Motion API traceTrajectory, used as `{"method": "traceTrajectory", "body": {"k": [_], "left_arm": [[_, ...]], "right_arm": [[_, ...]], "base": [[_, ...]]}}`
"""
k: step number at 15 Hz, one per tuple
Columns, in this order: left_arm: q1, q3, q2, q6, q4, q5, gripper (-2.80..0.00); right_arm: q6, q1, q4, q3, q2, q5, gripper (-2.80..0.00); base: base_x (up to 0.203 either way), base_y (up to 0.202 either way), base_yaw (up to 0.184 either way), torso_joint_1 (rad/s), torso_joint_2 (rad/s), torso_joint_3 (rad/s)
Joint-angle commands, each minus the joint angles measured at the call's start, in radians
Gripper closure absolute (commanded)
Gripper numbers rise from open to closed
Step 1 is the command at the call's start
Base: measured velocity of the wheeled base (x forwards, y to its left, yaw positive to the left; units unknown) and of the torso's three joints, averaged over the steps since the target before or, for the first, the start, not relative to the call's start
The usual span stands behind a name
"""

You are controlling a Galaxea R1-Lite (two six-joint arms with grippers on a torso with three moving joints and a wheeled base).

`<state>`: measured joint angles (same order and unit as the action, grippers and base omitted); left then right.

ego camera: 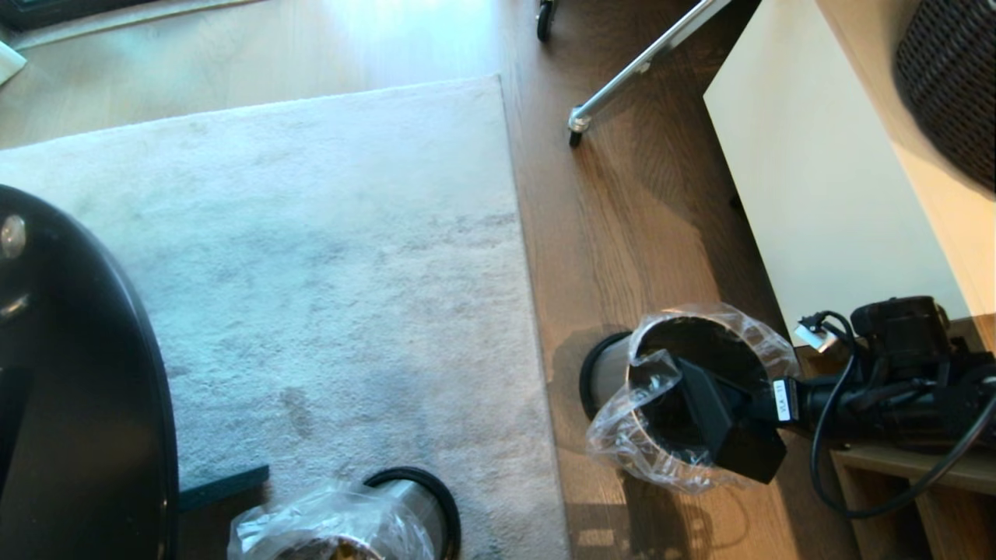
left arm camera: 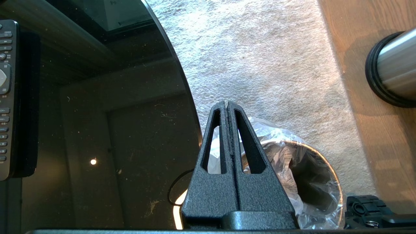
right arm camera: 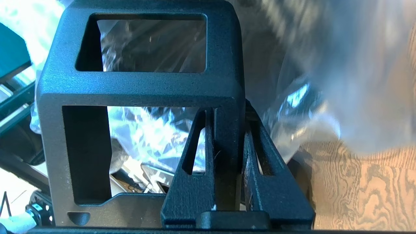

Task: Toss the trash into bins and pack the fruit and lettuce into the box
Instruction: Throw it into the trash can on the right

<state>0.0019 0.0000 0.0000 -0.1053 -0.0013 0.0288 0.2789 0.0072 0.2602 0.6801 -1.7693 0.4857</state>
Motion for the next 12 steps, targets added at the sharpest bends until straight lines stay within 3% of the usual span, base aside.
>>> {"method": "traceTrajectory", "body": {"k": [1,6,12], "left_arm": [[0.0,0.0,0.002,-0.001,0.0,0.0,0.0],[0.0,0.0,0.002,-0.001,0.0,0.0,0.0],[0.0,0.0,0.002,-0.001,0.0,0.0,0.0]], "right_arm": [[0.022,0.01,0.002,0.029,-0.025,0.002,0.0],[0.079,0.044,0.002,0.08,-0.056,0.001,0.0],[0.079,0.054,0.003,0.095,-0.072,-0.003,0.0]], "base": [[0.0,0.0,0.0,0.0,0.0,0.0],[0.0,0.0,0.0,0.0,0.0,0.0],[0.0,0.0,0.0,0.0,0.0,0.0]]}}
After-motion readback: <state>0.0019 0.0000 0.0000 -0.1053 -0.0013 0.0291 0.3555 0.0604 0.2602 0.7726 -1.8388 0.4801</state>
